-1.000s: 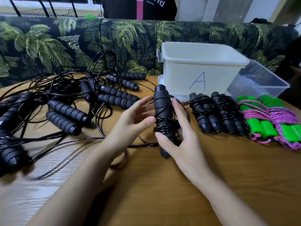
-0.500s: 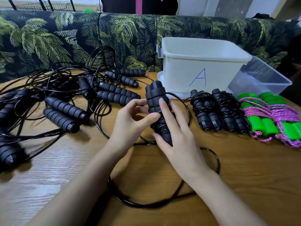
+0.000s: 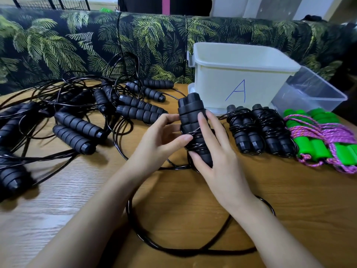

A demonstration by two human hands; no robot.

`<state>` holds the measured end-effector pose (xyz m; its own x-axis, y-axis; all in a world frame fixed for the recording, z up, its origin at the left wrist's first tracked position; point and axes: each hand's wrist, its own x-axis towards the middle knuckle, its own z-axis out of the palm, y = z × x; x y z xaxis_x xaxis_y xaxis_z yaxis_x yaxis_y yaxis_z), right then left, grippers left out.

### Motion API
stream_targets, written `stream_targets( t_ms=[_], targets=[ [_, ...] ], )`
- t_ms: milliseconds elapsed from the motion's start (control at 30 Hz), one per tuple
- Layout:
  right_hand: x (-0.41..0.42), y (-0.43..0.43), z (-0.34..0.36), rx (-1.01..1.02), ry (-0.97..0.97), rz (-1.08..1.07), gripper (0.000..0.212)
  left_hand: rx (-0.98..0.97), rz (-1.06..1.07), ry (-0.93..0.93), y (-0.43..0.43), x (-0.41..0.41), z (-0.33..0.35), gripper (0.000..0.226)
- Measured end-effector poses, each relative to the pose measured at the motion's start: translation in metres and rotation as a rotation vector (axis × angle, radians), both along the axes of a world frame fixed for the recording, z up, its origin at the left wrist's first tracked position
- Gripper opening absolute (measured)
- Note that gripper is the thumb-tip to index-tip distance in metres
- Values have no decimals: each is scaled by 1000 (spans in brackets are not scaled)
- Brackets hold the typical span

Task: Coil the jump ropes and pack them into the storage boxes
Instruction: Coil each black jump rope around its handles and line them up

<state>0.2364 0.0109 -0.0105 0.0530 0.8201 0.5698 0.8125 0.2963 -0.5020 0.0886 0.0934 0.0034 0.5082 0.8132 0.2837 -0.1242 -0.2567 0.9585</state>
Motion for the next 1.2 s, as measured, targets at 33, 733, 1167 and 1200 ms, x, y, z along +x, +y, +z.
stream_targets(
  t_ms=[33,733,1167,1200],
  targets=[
    [0,0,0,6,23,14,77,-4,-4,4,1,-1,0,45],
    [5,1,9,-123,590,255,67,-45,82,-78,5,-7,8,34],
    [-5,0,2,13,98,-44,66,-2,263,-136,-7,2,7,41],
    [-8,0,2,6,40,-91,74,6,265,-138,-8,3,7,40]
  ],
)
